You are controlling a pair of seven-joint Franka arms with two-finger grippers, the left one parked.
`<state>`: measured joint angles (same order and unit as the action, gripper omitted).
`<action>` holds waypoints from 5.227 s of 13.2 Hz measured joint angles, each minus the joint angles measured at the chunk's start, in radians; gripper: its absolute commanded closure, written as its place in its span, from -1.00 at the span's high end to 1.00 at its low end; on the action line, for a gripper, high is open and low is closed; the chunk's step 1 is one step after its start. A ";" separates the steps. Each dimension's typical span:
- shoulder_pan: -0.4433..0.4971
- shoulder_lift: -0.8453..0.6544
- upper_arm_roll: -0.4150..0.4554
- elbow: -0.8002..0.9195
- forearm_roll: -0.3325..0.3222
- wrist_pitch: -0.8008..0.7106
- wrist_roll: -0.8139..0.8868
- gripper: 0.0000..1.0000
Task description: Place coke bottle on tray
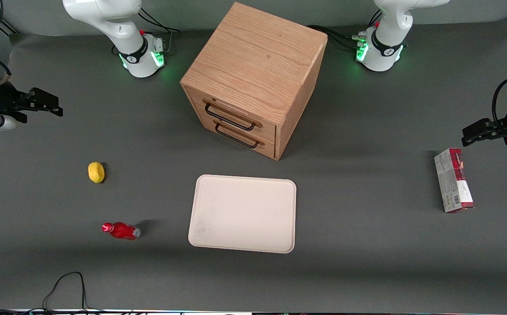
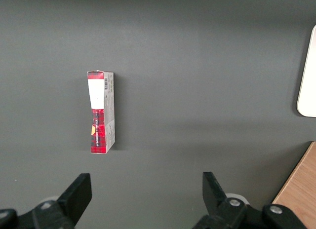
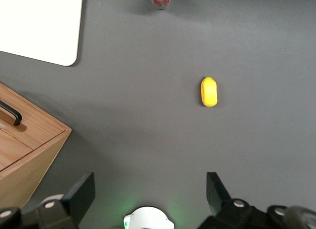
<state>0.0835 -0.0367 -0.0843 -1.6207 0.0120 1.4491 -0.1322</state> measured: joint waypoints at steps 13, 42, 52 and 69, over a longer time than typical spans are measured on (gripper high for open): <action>0.003 0.233 0.010 0.254 0.000 0.000 0.003 1.00; -0.016 0.923 0.072 0.664 0.002 0.277 0.136 0.79; -0.015 0.922 0.076 0.664 0.002 0.279 0.137 -1.00; -0.006 -0.048 0.068 -0.073 -0.017 0.007 0.125 -1.00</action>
<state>0.0773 -0.0844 -0.0162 -1.6941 -0.0051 1.4564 -0.0069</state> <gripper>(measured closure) 0.687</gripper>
